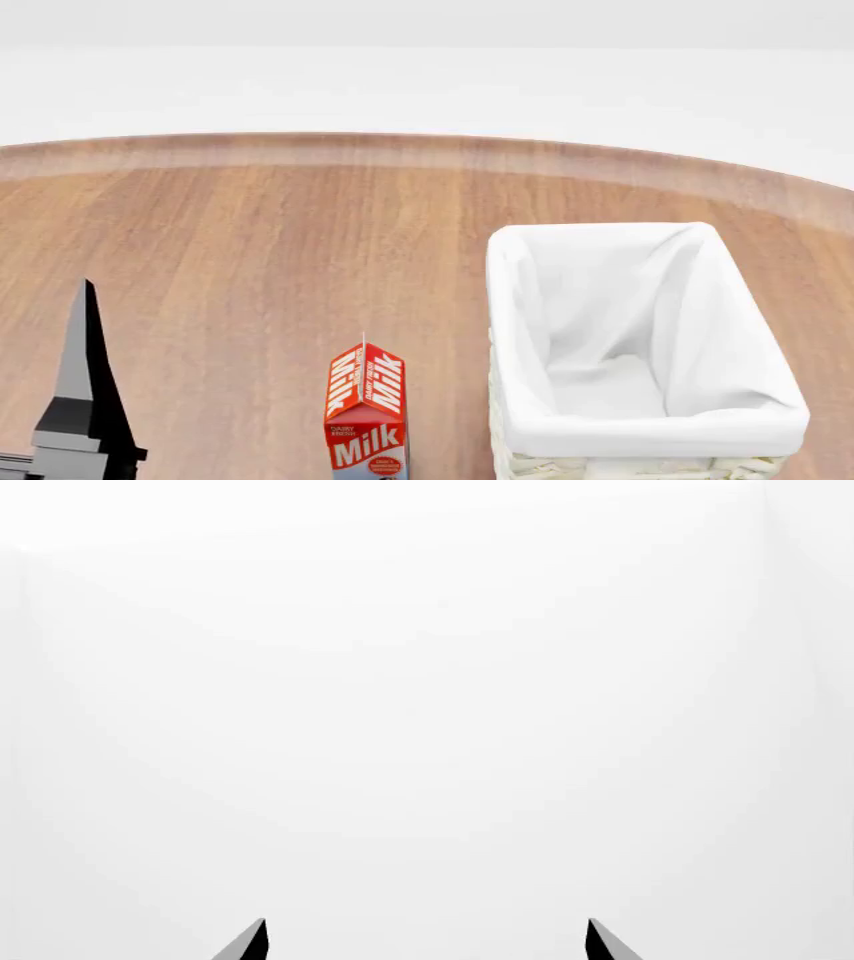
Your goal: Pick up the alphabet soup and the tomato sauce, and put them in the basket.
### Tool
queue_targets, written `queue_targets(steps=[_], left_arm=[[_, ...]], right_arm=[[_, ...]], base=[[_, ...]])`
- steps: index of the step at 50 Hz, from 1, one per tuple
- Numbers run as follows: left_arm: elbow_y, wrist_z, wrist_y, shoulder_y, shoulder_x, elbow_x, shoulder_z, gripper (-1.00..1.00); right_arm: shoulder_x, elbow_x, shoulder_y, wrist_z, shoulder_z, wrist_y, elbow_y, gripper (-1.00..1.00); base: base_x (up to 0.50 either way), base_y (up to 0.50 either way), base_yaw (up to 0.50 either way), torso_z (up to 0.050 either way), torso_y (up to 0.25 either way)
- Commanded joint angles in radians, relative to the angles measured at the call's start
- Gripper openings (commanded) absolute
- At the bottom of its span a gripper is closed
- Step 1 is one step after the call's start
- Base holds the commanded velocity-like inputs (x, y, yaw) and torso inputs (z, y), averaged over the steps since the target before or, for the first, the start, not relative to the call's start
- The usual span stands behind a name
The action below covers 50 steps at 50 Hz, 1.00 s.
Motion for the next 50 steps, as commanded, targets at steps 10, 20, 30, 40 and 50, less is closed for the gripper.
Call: queue_targets(steps=[10, 20, 30, 40, 50], left_arm=[[-0.01, -0.005, 0.012, 0.005, -0.003, 0.0, 0.006, 1.0], [-0.015, -0.006, 0.014, 0.002, -0.005, 0.0, 0.009, 1.0], [-0.008, -0.008, 0.003, -0.005, -0.008, -0.002, 0.014, 1.0], [-0.013, -0.011, 0.014, 0.0, -0.01, -0.001, 0.015, 1.0], [-0.017, -0.013, 0.018, 0.001, -0.011, -0.002, 0.017, 1.0]], right_arm=[[-0.003, -0.046, -0.014, -0.04, -0.022, -0.039, 0.029, 1.0], [0.002, -0.012, -0.01, -0.021, -0.02, -0.029, 0.023, 1.0], [0.0, -0.024, -0.018, -0.036, -0.025, -0.044, 0.031, 1.0], [-0.001, -0.028, -0.026, -0.041, -0.031, -0.054, 0.034, 1.0], [-0.009, -0.058, -0.027, -0.064, -0.055, -0.069, 0.061, 1.0]], base=[[0.0, 0.0, 0.0, 0.0, 0.0], [0.0, 0.0, 0.0, 0.0, 0.0], [0.0, 0.0, 0.0, 0.0, 0.0], [0.0, 0.0, 0.0, 0.0, 0.0], [0.0, 0.0, 0.0, 0.0, 0.0]])
